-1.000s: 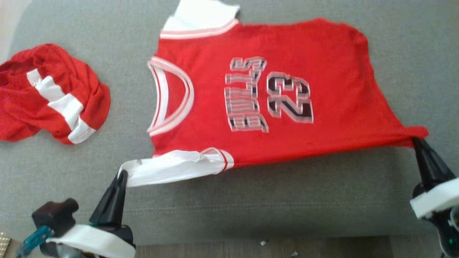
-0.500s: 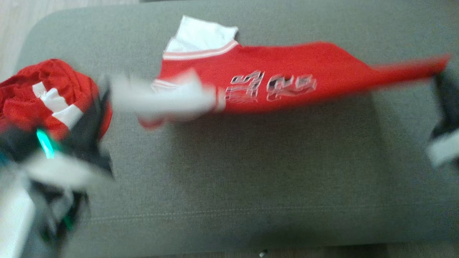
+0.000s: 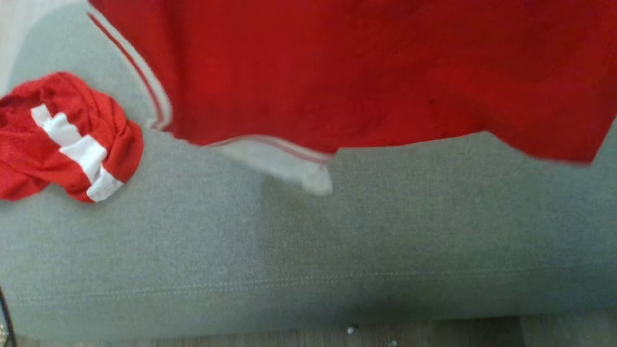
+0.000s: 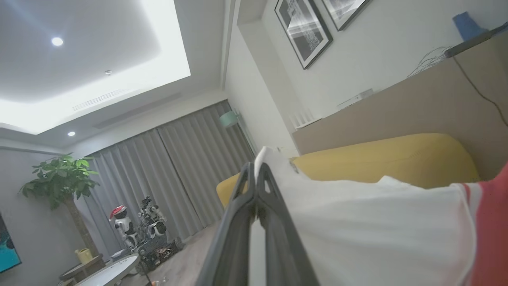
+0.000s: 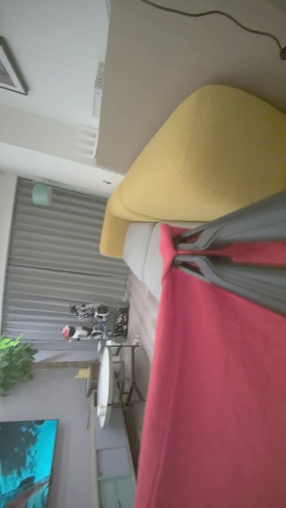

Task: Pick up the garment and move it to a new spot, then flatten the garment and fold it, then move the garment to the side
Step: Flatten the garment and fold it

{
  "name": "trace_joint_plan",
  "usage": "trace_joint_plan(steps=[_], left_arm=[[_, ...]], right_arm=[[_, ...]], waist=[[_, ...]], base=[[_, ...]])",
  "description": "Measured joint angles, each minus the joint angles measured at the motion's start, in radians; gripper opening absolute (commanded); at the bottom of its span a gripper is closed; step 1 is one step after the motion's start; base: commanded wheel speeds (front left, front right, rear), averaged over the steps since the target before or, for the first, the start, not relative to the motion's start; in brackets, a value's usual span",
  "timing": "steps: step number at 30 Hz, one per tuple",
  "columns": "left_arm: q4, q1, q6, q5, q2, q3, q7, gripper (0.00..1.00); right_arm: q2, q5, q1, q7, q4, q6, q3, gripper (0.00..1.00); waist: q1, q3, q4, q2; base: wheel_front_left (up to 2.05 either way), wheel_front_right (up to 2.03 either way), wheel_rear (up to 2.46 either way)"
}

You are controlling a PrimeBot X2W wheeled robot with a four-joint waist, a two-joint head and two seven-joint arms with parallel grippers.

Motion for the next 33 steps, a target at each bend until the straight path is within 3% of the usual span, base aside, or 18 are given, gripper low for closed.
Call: trace_joint_plan(steps=[6,11,14,17,19,23,28,33], left_arm=[[0.217,-0.218,-0.008,0.065,-0.005,-0.051,-0.089,0.00],[0.367,-0.417,-0.004,0.142,-0.028,-0.077,-0.230,0.00],[0.457,-0.539,0.034,0.208,-0.040,-0.086,-0.332,0.00],[0.518,-0.620,0.088,0.258,-0.048,-0.086,-0.369,0.00],[0.491,-0.640,0.114,0.270,-0.050,-0.082,-0.369,0.00],[0.313,-0.673,0.152,0.265,-0.063,-0.043,-0.369,0.00],[0.204,-0.579,0.117,0.191,-0.074,0.012,-0.372,0.00],[0.195,-0.254,0.035,0.111,-0.125,0.026,-0.372,0.00]], right_arm=[[-0.020,-0.030,-0.187,-0.034,0.150,0.000,0.100,0.00],[-0.004,-0.133,-0.377,-0.150,0.276,0.000,0.131,0.00],[0.038,-0.222,-0.507,-0.259,0.368,0.000,0.119,0.00],[0.098,-0.333,-0.588,-0.388,0.468,0.000,0.088,0.00],[0.135,-0.413,-0.613,-0.475,0.523,0.000,0.053,0.00],[0.167,-0.541,-0.705,-0.608,0.568,0.000,-0.045,0.00],[0.200,-0.602,-0.751,-0.708,0.630,0.000,-0.110,0.00],[0.250,-0.605,-0.558,-0.740,0.741,0.000,-0.105,0.00]], waist=[[0.0000,0.095,0.004,0.0000],[0.0000,0.208,0.006,0.0000],[0.0000,0.287,0.003,-0.0001],[0.0001,0.360,-0.004,-0.0001],[0.0002,0.401,-0.013,-0.0001],[0.0002,0.488,-0.024,-0.0001],[0.0003,0.596,-0.014,-0.0001],[0.0006,0.624,0.018,-0.0001]], base=[[0.00,0.00,0.00],[0.00,0.00,0.00],[0.00,0.00,0.00],[0.00,0.00,0.00],[0.00,0.00,0.00],[0.00,0.00,0.00],[0.00,0.00,0.00],[0.00,0.00,0.00]])
